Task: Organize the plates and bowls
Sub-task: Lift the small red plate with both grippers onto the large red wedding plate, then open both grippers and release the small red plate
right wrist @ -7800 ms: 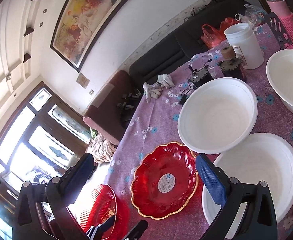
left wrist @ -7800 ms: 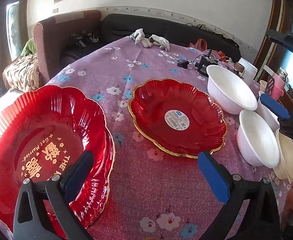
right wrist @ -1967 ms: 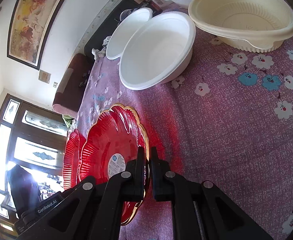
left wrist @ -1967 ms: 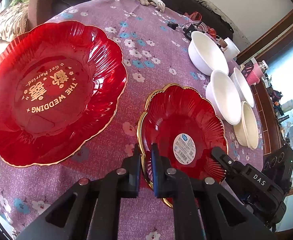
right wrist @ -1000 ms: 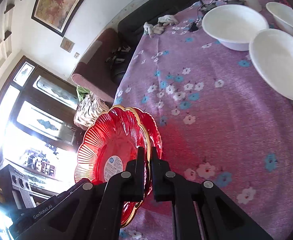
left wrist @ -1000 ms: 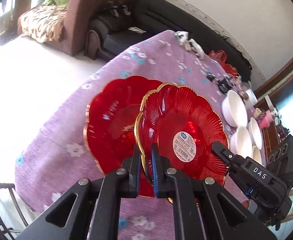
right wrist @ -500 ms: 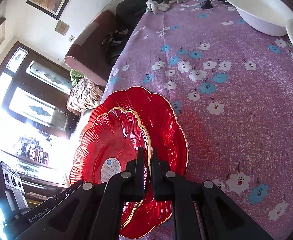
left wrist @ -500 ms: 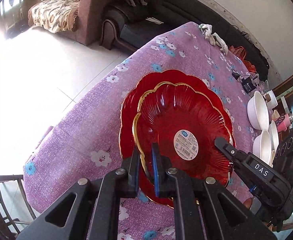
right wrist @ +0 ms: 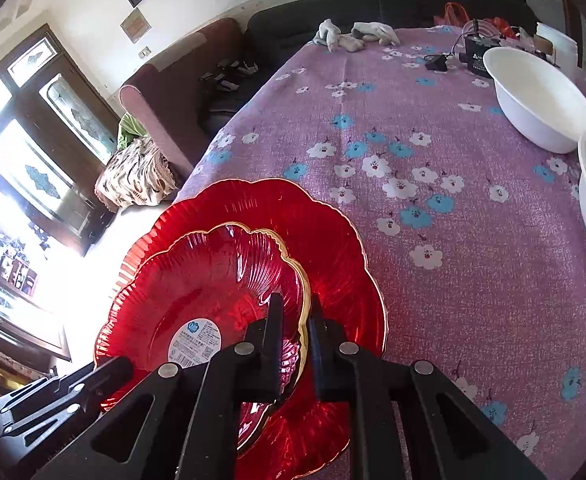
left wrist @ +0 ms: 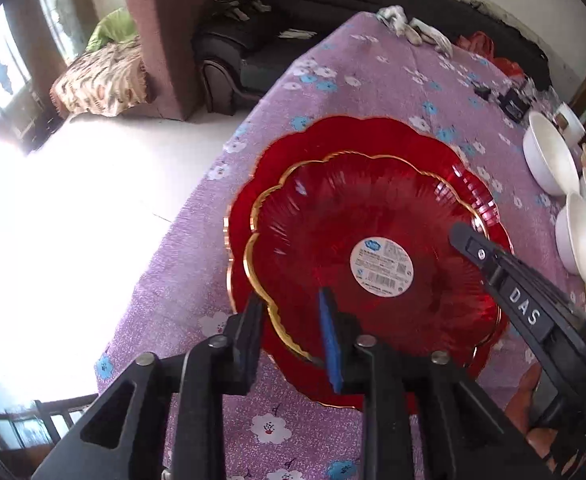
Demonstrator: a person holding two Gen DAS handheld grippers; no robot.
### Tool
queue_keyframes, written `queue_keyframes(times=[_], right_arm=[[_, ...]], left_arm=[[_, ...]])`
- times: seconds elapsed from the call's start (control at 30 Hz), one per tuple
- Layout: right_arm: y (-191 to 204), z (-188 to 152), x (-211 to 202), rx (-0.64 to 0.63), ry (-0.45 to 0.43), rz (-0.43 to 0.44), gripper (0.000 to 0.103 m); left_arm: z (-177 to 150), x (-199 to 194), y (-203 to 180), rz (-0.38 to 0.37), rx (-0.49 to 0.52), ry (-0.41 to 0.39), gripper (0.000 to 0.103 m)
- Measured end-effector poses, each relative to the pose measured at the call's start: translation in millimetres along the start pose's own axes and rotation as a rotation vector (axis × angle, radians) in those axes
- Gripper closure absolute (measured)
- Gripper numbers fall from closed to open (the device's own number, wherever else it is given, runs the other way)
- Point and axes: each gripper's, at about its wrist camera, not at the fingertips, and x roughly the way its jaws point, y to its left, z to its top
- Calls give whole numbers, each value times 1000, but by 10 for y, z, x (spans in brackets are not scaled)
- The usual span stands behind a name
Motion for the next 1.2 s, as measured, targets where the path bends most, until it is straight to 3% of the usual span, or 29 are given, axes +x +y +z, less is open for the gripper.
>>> queue_keyframes(times=[0.07,0.2,0.27,0.37,0.43,0.7,0.8,0.97,1.13,1.2], right_arm=[[36,27,5,-32,-18,-40,89],[37,64,33,-65,-27,-53,89],[47,64,0,-91,-74,-86,87],[32,49,-90,-117,-143,-76,75],[-16,54,-160,-95,-189,-45,71],[-300,50,-656,11,-383,117,67],[-454,-14,-832,37,-413,139,60],[-778,-209,-1058,62,-385,143,60],[-1237,-476,-1342,94,-378,116,59],[-1484,-564,-1438,137,-369,118,53]], left_arm=[[16,19,-46,-28,26,23,57],[93,3,20,-93,10,67,53],[146,-3,104,-148,-12,93,48],[187,-42,250,-242,-66,122,48],[197,-110,325,-244,-93,101,48],[116,-390,280,-177,-98,-27,46],[32,-525,42,-179,-48,-79,42],[-95,-607,-562,-213,53,-137,30],[-253,-508,-1254,-268,166,-113,29],[-281,-441,-1471,-296,187,-100,29]])
